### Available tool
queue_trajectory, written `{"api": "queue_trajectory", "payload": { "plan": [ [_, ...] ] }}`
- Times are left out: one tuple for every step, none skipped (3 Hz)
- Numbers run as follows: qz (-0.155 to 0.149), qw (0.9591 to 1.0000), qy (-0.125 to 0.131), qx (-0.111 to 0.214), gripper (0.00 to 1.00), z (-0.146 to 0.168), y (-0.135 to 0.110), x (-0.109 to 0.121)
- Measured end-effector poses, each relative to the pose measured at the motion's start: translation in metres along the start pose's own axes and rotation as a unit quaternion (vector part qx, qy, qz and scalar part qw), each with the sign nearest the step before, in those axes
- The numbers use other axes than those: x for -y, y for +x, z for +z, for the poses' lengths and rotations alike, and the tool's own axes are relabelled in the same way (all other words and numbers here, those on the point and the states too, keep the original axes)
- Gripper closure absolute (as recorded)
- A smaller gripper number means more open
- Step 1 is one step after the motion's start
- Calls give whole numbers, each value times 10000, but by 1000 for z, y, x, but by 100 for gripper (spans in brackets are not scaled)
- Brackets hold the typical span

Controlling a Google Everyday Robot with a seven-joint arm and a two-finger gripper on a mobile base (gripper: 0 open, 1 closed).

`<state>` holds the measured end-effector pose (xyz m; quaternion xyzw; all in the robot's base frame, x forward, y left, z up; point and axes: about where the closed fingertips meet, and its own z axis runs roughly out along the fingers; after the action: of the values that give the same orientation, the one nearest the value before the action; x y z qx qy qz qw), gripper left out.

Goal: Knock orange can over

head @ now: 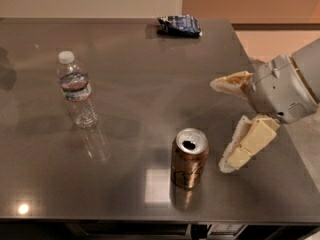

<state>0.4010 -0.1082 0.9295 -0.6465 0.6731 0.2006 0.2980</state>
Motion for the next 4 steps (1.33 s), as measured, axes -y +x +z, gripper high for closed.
{"api": "queue_trajectory", "payload": {
  "plan": [
    [11,9992,-227,336,0,18,-7,-9],
    [4,9972,-370,654,0,32,-12,-17],
    [-10,9952,-448,870,0,42,-14,-22],
    [-13,9937,-494,1008,0,49,-14,-25]
  ]
}}
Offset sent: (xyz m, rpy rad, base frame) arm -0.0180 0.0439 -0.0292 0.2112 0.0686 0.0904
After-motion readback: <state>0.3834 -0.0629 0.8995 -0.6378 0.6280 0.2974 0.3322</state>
